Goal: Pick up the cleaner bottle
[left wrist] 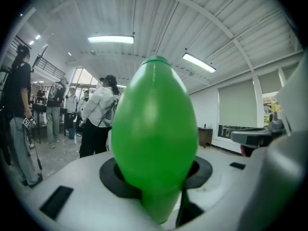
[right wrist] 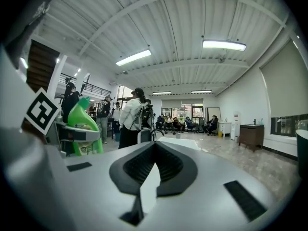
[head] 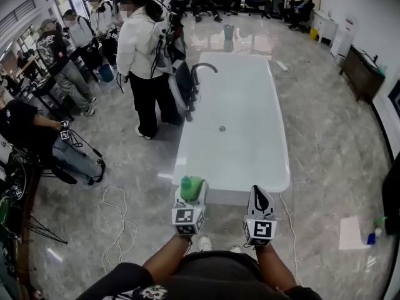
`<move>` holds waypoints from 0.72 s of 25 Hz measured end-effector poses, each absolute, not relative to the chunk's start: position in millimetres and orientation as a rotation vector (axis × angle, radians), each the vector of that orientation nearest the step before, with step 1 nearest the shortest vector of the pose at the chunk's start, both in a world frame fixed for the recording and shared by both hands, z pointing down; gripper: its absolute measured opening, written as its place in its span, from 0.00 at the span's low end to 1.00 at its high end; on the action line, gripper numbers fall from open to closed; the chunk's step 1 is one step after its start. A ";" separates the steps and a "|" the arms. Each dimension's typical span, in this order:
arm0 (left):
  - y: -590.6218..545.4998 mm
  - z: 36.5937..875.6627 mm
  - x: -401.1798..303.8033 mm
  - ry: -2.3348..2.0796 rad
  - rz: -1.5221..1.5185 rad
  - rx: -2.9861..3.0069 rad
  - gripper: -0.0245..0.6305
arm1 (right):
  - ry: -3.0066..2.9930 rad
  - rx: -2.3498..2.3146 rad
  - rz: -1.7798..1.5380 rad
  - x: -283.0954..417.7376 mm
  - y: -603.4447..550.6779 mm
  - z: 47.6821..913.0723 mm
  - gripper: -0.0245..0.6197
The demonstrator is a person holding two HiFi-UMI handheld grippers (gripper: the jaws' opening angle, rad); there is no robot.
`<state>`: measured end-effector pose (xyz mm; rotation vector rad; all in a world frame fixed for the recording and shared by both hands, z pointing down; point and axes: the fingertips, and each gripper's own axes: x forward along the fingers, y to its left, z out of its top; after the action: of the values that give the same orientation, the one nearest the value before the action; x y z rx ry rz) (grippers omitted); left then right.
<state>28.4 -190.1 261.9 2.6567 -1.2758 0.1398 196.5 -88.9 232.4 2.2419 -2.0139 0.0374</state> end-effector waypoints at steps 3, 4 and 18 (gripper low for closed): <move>-193.7 256.0 26.5 -1.255 0.141 2.669 0.31 | -2.007 2.280 0.033 192.2 -91.5 227.9 0.06; -193.9 254.4 26.3 -1.251 0.145 2.667 0.31 | -2.006 2.284 0.029 191.1 -92.6 227.0 0.06; -181.1 240.7 39.2 -1.300 0.151 2.668 0.31 | -2.021 2.271 -0.030 208.1 -83.7 209.8 0.06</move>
<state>39.2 -181.1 240.7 2.6679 -1.3000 0.1506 208.1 -83.7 209.8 2.2715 -2.0209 -0.0297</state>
